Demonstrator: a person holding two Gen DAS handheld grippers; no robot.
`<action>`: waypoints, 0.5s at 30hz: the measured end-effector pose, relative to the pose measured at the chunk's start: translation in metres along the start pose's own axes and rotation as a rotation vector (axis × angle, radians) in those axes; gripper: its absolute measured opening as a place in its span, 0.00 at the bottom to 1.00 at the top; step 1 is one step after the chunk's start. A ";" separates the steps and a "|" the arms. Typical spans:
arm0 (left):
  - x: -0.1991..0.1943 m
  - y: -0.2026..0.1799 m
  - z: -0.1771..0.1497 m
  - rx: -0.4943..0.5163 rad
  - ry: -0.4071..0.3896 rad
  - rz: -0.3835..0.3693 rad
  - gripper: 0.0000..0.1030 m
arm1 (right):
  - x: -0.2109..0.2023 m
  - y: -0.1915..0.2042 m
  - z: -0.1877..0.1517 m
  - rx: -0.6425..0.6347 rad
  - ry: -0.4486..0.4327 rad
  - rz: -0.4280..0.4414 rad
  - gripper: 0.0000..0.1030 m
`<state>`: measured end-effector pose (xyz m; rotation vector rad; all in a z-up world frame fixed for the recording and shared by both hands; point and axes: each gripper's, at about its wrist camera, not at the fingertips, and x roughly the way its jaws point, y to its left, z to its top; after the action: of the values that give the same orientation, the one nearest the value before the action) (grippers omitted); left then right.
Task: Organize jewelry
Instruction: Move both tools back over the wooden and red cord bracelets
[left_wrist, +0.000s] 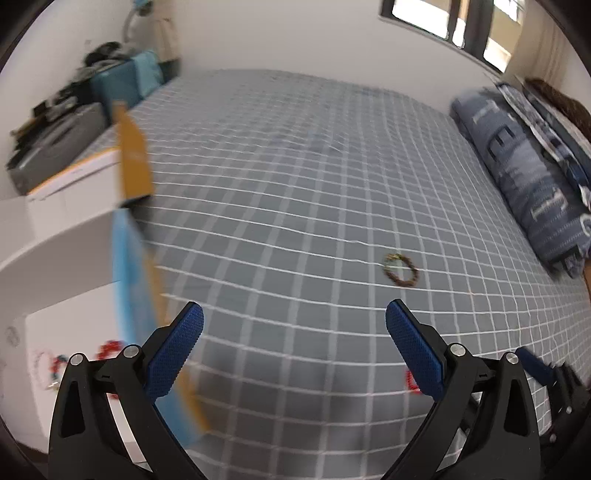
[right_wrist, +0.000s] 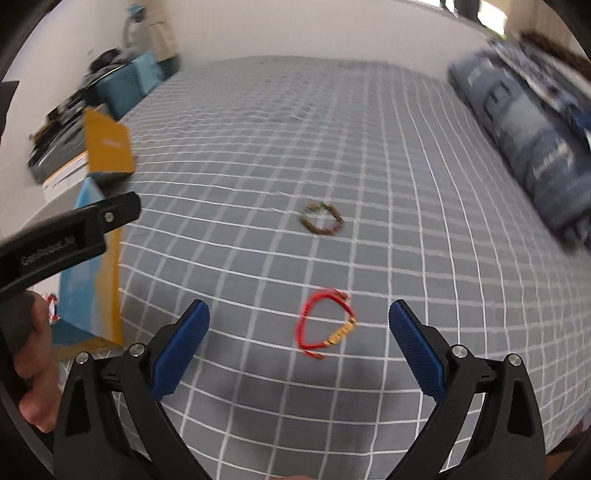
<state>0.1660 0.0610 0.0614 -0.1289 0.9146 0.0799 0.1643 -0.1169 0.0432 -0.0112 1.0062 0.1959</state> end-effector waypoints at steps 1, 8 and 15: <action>0.010 -0.009 0.002 0.003 0.013 -0.014 0.94 | 0.005 -0.007 -0.001 0.017 0.009 0.005 0.91; 0.071 -0.057 0.019 0.041 0.095 -0.064 0.94 | 0.051 -0.034 -0.017 0.056 0.079 -0.039 0.91; 0.122 -0.086 0.038 0.070 0.130 -0.065 0.94 | 0.086 -0.047 -0.025 0.093 0.086 -0.071 0.91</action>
<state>0.2800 -0.0169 -0.0058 -0.0997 1.0411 -0.0207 0.1960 -0.1520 -0.0469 0.0300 1.0986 0.0844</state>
